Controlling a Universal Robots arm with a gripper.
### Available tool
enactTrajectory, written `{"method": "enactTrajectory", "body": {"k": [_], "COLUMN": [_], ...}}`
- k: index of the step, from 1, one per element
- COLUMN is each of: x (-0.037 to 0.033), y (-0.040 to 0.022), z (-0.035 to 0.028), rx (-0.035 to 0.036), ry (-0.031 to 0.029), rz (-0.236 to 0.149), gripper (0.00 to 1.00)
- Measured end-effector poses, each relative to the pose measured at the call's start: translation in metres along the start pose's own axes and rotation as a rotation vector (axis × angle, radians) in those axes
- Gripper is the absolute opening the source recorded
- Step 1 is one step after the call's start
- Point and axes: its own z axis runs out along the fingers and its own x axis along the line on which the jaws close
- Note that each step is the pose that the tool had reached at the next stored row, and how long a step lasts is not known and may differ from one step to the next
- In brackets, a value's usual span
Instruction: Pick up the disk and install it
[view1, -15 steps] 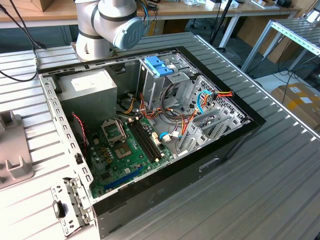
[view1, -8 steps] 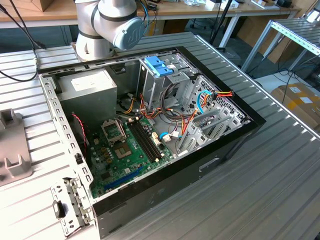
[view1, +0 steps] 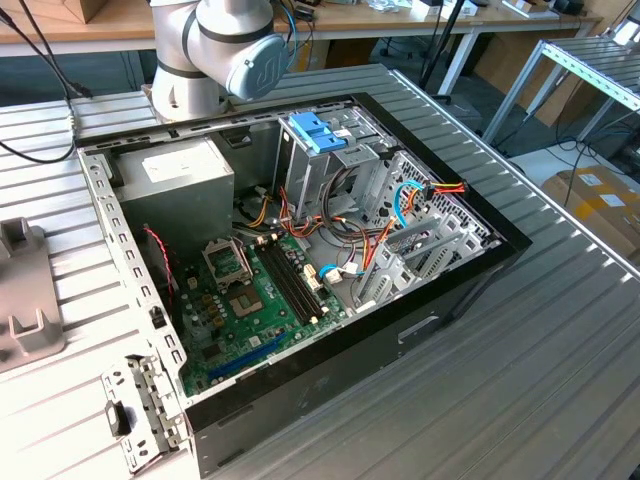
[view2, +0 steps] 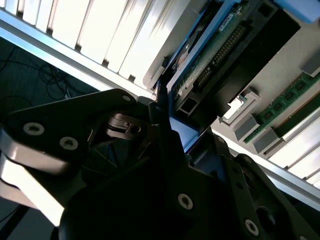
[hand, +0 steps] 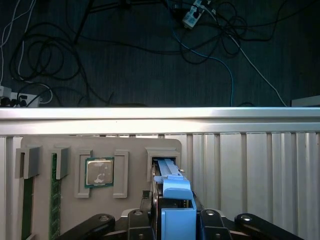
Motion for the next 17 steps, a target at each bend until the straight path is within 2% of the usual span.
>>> {"method": "enactTrajectory", "body": {"k": [17], "x": [-0.0005], "y": [0.0003], "z": [-0.0051], "rx": [-0.0003], "ry": [-0.0016], "rz": [0.000], "gripper": [0.38]}}
